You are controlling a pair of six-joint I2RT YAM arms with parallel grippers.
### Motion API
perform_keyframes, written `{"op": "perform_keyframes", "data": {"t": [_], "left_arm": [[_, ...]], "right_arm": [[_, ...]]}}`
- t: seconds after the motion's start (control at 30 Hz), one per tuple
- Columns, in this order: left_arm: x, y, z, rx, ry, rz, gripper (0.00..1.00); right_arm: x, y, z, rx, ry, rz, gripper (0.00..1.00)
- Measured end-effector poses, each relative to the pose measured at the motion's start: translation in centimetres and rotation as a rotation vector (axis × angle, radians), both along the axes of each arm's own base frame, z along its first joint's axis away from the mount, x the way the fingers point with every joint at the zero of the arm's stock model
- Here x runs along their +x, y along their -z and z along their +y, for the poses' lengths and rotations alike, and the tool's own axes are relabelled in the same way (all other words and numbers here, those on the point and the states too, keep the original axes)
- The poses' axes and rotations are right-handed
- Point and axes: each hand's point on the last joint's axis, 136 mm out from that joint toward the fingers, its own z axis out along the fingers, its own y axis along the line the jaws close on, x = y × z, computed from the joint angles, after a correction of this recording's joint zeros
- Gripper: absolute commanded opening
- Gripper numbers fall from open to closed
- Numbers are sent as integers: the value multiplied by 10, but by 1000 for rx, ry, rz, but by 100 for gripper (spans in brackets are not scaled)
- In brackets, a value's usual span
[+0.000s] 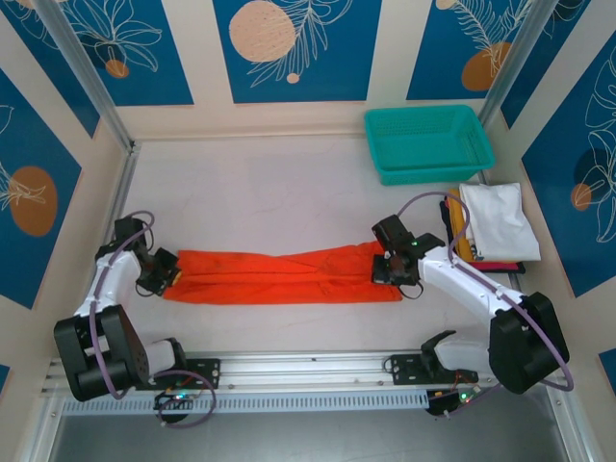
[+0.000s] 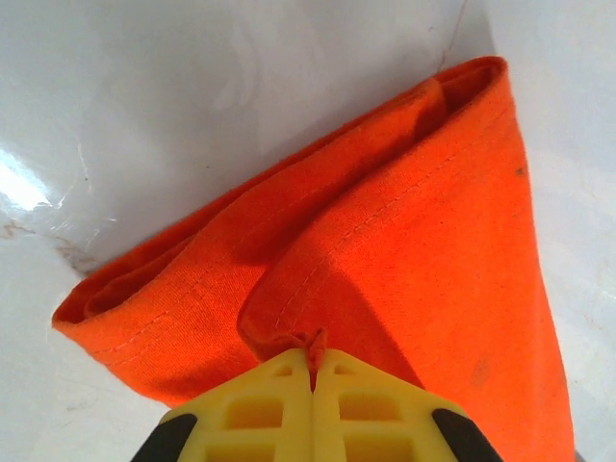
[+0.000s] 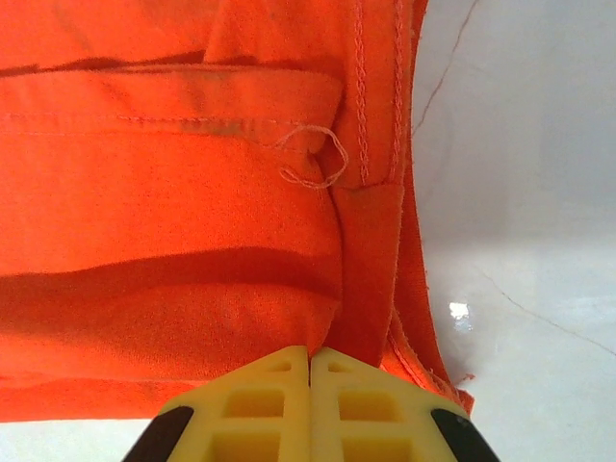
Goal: Fold and stack the t-shirts
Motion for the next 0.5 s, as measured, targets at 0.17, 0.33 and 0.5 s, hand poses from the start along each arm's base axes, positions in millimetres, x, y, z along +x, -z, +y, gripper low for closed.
{"op": "perform_keyframes", "data": {"t": [0.17,0.33,0.5], "left_arm": [[6,5,2,-1,-3,1,0],[18,-4,6,6,-6,-24,0],[61,-39,18,25,-17,-117,0]], "right_arm": [[-1,1,0,1,4,4,0],[-1,-8,3,16,-4,-19,0],[15,-35,11,54,-9,-95,0]]}}
